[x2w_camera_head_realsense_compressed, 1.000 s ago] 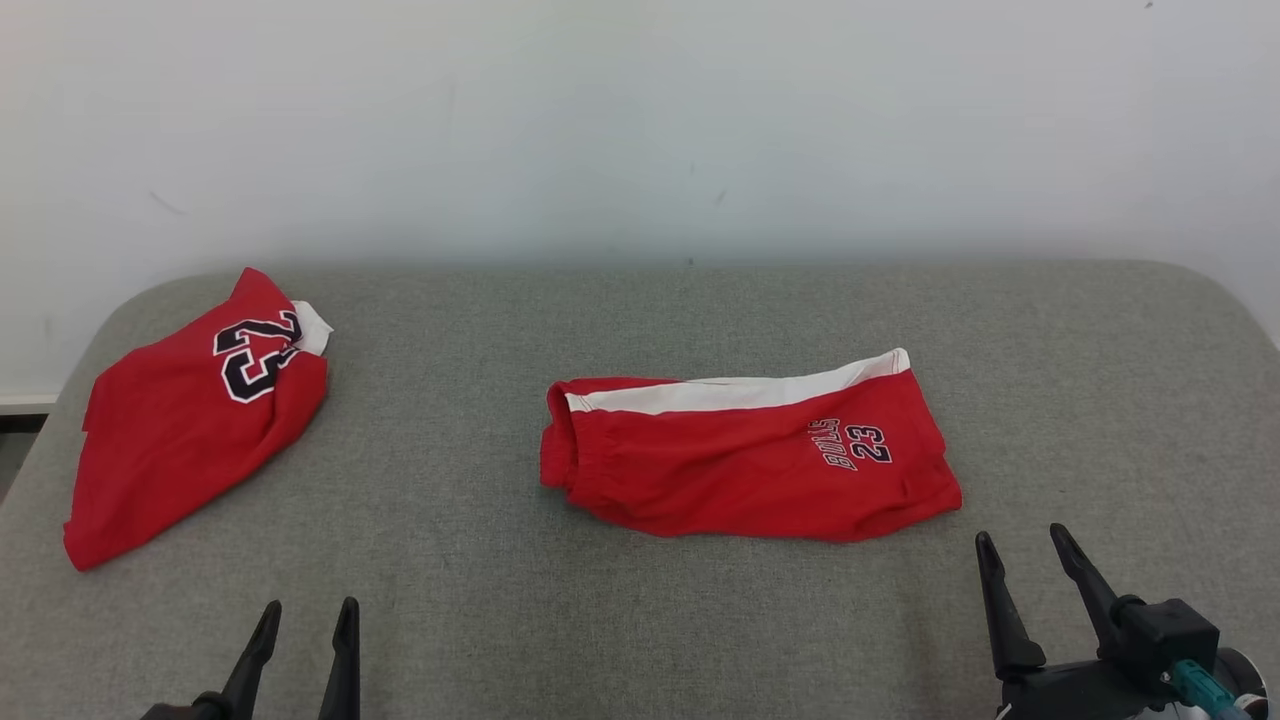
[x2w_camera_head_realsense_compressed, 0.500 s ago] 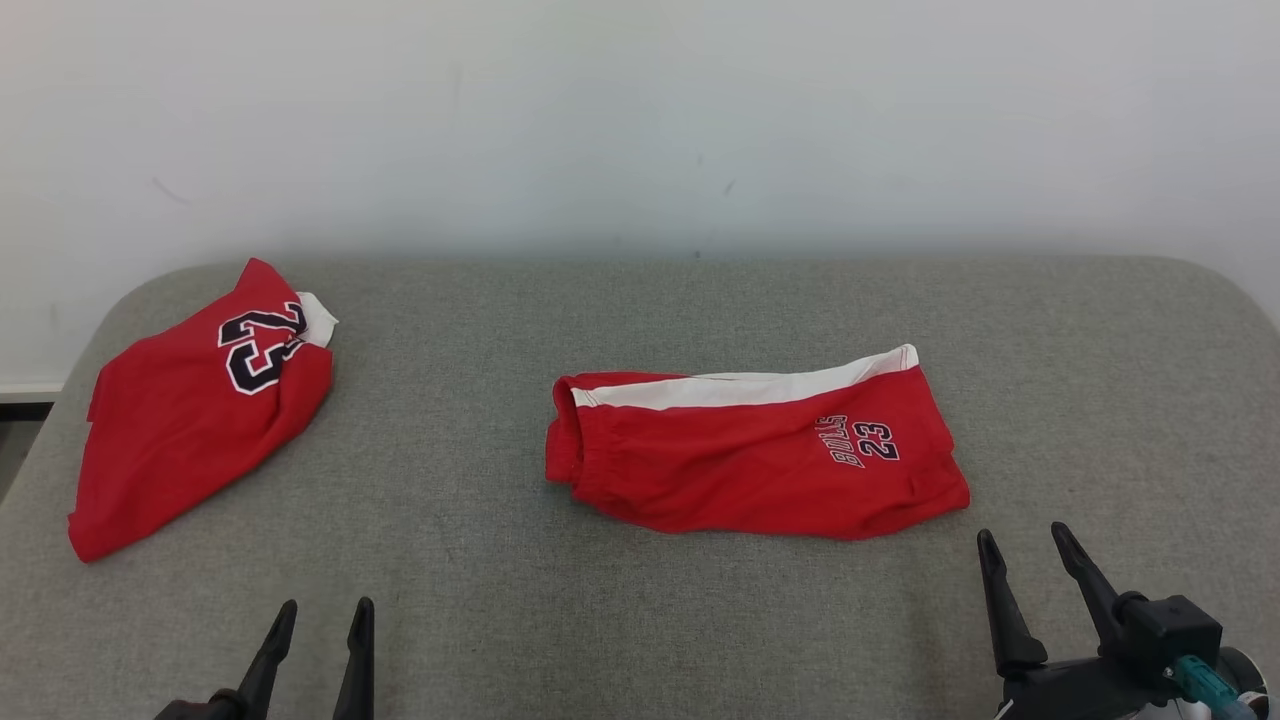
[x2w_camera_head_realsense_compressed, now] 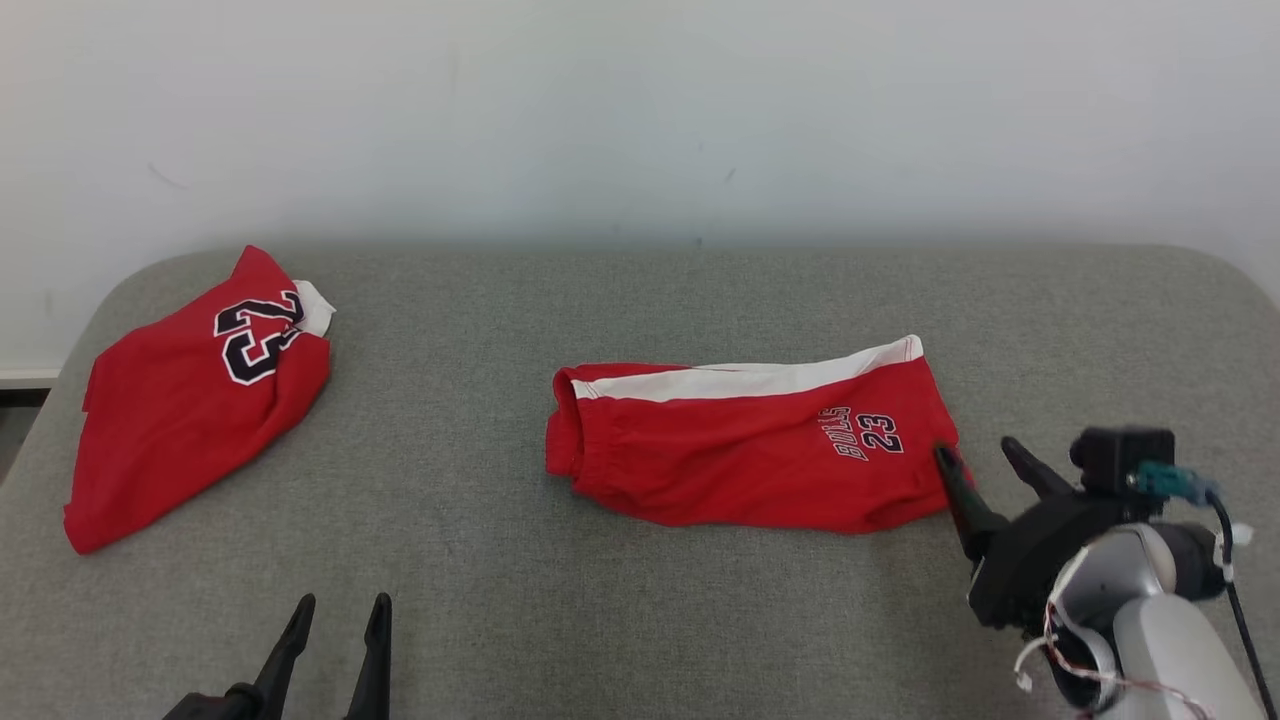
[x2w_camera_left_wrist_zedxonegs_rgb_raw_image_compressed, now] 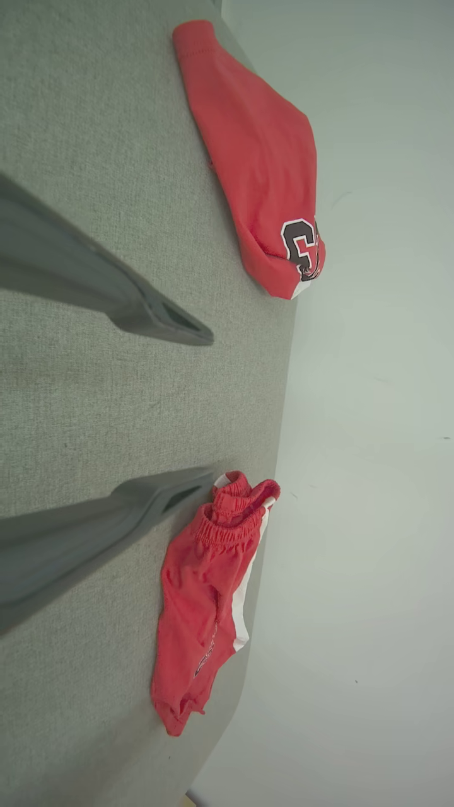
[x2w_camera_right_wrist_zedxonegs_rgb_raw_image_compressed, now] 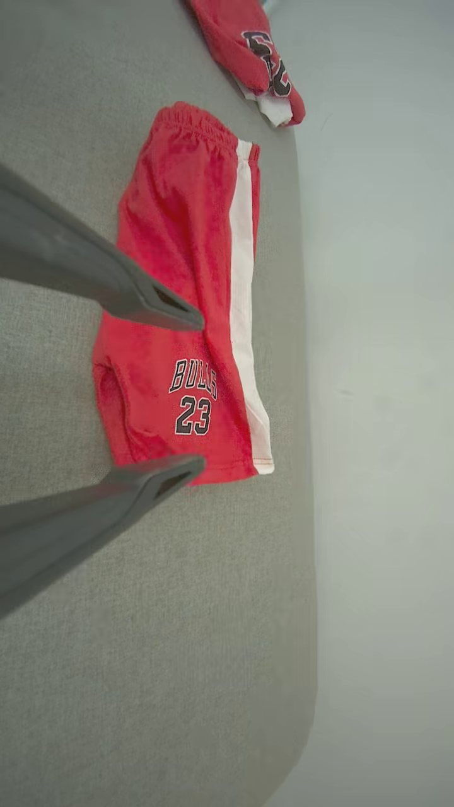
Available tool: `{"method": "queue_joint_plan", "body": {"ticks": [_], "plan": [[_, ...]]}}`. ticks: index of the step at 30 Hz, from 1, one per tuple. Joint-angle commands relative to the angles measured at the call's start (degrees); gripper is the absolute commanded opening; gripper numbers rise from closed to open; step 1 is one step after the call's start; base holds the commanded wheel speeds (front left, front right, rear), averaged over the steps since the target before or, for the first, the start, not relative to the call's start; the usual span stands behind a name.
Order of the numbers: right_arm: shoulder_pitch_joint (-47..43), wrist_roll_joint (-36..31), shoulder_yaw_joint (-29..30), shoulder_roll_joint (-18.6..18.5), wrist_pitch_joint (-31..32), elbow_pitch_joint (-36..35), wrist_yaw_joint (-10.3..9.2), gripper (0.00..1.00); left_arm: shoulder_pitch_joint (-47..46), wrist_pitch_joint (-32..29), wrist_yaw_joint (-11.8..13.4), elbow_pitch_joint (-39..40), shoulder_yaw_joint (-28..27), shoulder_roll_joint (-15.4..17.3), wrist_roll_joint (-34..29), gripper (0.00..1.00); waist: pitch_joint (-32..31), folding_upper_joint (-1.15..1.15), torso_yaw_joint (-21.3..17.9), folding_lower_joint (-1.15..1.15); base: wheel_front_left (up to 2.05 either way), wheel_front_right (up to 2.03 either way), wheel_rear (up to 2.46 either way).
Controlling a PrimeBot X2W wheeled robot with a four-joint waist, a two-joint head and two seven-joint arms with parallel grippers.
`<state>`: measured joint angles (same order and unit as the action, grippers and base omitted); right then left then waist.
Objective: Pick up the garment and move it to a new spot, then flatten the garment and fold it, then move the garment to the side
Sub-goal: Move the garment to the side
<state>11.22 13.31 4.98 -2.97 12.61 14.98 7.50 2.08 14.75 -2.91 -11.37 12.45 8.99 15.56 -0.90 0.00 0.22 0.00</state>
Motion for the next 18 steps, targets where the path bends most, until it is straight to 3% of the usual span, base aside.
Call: {"method": "queue_joint_plan", "body": {"ticks": [1, 7, 11, 18], "plan": [[2.51, 1.73, 0.04, -0.16, 3.09, -0.46, -0.02, 1.00, -0.69, 0.41, -0.15, -0.24, 0.08, 0.24, 0.30, 1.00, 0.23, 0.00, 0.15, 0.00, 0.00, 0.00, 0.00], [10.39, 0.74, -0.08, -3.37, 18.32, 3.17, -0.02, 1.00, -1.73, 0.25, -0.54, -0.40, 0.96, 0.31, 0.35, 1.00, 1.31, 0.00, 1.64, 0.00, 0.00, 0.00, 0.00], [13.84, 0.02, -0.48, -4.86, 24.15, 4.89, -0.02, 1.00, -2.42, 0.27, -0.46, -0.60, 1.27, -0.02, 0.40, 1.00, 2.21, 0.00, 2.65, 0.00, 0.00, 0.00, 0.00], [20.24, -3.99, 3.69, -6.74, 34.85, 10.49, -0.02, 1.00, -4.02, 0.41, -0.77, -0.86, 1.90, -0.37, 0.42, 1.00, 5.39, 0.00, 5.22, 0.00, 0.00, 0.00, 0.00]]}}
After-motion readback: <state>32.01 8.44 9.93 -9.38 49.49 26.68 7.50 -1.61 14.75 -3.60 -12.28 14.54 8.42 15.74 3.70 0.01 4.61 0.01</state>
